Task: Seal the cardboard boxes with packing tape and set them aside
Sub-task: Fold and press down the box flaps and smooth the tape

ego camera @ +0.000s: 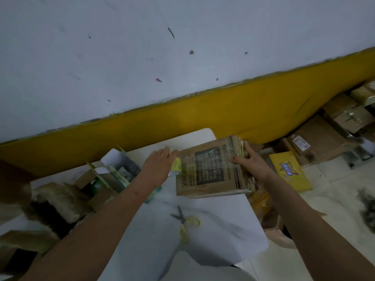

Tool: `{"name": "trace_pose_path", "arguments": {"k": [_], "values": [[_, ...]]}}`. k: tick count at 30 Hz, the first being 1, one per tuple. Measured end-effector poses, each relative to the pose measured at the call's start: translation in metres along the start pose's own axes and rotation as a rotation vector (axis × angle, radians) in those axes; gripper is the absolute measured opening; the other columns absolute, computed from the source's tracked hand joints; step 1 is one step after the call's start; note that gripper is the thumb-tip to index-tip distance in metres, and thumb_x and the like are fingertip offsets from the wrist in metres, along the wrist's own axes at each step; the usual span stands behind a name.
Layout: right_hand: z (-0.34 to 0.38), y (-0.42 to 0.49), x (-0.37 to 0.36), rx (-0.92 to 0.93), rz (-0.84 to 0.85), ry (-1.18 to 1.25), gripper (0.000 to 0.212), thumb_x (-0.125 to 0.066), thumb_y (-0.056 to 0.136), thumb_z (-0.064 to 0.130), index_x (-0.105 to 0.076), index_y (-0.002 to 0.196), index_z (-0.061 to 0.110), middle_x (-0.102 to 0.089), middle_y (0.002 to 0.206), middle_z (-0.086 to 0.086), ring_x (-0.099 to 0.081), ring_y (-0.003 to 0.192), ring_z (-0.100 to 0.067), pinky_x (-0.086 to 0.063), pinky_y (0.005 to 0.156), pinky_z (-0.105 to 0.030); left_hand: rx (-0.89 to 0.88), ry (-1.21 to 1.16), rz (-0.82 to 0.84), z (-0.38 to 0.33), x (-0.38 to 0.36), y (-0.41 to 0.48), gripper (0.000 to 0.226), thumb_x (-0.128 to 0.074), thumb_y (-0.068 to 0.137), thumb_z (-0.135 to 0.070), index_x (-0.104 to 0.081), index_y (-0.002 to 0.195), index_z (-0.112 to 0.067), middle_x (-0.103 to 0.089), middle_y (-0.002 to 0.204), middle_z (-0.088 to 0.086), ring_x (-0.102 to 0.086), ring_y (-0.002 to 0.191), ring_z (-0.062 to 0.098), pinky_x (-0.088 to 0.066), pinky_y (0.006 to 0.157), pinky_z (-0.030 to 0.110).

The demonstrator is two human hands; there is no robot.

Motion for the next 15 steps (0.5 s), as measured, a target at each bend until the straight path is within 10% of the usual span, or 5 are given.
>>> {"name": "trace_pose_path", "arguments": {"k": [15], "values": [[0.033,-0.045,-0.015,0.047,-0.045,0.066,0.091,-0.070,0.089,0.036,-0.008,0.156,0.033,-0.025,0.159,-0.005,-0.044,0.126,-0.027,-0.042,0.088,-0.037,0.054,0.054,-0.107,0.017,0.011,-0.030,0.085,-0.066,0.073,0.003,-0.030,0.150,-0.001,-0.058,0.104,0.015,-0.058,0.083,0.029,-0.049,0.066,0.037]]}}
Point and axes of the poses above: each hand's wrist, its own y-axis towards the middle knuckle, its own x-axis out of the back of the hand, z = x × y, the point moved 5 cm from there along y, towards the middle knuckle
